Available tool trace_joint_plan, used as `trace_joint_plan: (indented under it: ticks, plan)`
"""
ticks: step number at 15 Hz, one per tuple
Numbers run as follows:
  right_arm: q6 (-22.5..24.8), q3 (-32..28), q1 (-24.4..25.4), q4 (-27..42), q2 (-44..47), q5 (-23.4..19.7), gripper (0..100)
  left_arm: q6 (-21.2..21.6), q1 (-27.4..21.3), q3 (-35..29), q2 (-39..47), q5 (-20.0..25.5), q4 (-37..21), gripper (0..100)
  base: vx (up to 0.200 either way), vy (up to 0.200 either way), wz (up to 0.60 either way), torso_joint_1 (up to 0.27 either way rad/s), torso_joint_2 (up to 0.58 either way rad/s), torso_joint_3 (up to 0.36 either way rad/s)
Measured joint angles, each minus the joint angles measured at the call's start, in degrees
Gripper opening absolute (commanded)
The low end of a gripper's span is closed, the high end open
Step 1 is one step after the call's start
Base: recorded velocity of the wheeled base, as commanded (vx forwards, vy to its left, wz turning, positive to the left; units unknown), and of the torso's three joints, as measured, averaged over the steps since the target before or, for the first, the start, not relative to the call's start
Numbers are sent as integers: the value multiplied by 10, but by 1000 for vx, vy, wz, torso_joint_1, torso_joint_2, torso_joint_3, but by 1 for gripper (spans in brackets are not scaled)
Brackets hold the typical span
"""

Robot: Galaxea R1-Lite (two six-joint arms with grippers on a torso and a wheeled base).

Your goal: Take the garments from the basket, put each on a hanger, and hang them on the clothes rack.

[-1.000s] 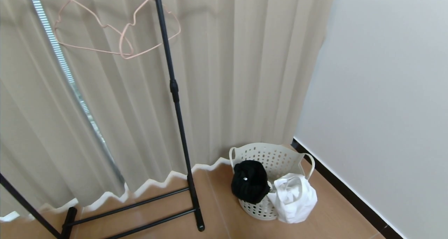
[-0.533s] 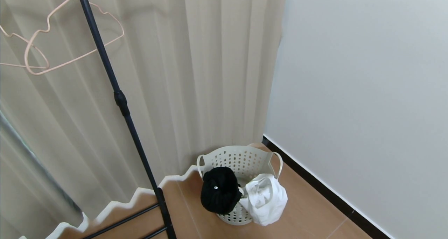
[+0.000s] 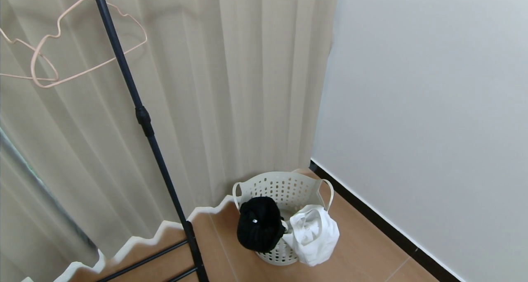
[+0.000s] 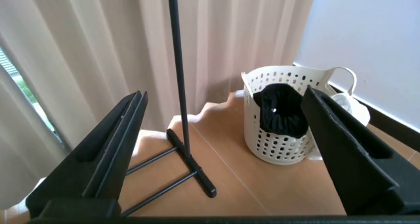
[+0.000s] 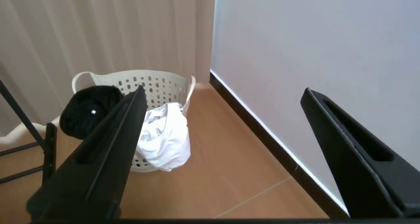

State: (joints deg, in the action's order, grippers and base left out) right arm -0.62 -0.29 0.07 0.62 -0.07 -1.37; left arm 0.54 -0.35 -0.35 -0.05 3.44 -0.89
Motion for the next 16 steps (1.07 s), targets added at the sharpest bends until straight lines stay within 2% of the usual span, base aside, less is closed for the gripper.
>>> trace_joint_plan:
  ticks: [4, 16]
  plan:
    - [0, 0, 0, 0, 0, 0, 100, 0, 0, 0, 0, 0, -1, 100, 0, 0, 0, 1, 0, -51]
    - [2, 0, 0, -1, 0, 0, 100, -1, 0, 0, 0, 0, -1, 100, 0, 0, 0, 4, 2, -193]
